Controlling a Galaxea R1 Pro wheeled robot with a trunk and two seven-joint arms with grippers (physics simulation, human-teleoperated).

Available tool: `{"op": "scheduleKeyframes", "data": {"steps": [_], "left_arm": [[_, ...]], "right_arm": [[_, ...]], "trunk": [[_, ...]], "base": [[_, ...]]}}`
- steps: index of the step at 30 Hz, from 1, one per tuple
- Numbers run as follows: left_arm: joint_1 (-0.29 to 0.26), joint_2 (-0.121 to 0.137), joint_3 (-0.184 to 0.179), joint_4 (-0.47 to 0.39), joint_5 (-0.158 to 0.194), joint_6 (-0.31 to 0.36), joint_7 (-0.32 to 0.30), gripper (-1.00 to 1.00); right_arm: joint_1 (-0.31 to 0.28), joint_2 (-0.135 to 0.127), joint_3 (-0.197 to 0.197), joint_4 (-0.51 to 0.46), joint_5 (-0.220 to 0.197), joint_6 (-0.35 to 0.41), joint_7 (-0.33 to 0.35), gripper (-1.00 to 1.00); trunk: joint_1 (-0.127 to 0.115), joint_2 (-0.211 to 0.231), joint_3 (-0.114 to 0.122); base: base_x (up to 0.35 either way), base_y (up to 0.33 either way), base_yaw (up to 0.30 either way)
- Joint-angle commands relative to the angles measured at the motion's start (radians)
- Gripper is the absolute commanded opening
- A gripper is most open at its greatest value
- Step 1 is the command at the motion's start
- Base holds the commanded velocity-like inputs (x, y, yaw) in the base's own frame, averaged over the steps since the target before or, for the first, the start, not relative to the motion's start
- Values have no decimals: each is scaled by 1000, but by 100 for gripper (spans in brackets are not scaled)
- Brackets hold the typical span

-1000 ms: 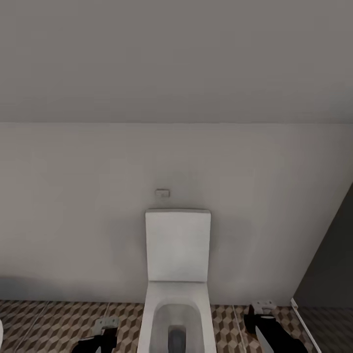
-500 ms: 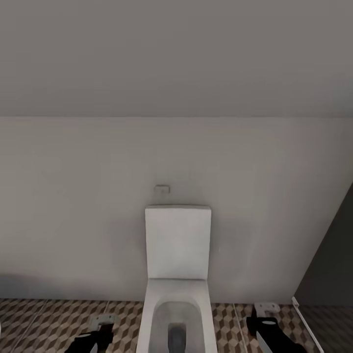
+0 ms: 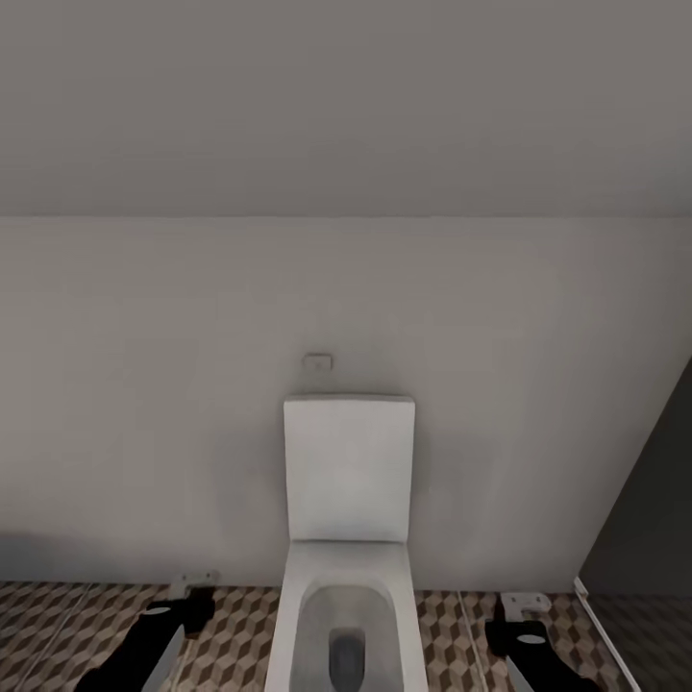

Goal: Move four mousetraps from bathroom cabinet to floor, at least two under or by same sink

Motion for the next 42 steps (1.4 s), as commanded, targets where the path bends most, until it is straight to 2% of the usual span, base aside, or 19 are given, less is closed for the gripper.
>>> {"op": "scheduleKeyframes", "data": {"steps": [1,12,42], "left_arm": [[0,0,-2,1,10,9,8,-100],[0,-3,-2,64,14,12,8,-100],[0,-2,-2,71,17,11,8,-100]], "right_arm": [[0,0,-2,12,6,-11,-1,-100],[0,1,0,41,8,-75,-1,-100],[0,1,0,42,8,-80,-1,-100]], "trunk": [[4,-8,-4],[46,-85,-39],[161,-295,-133]], "base": [[0,0,0],[0,0,0],[0,0,0]]}}
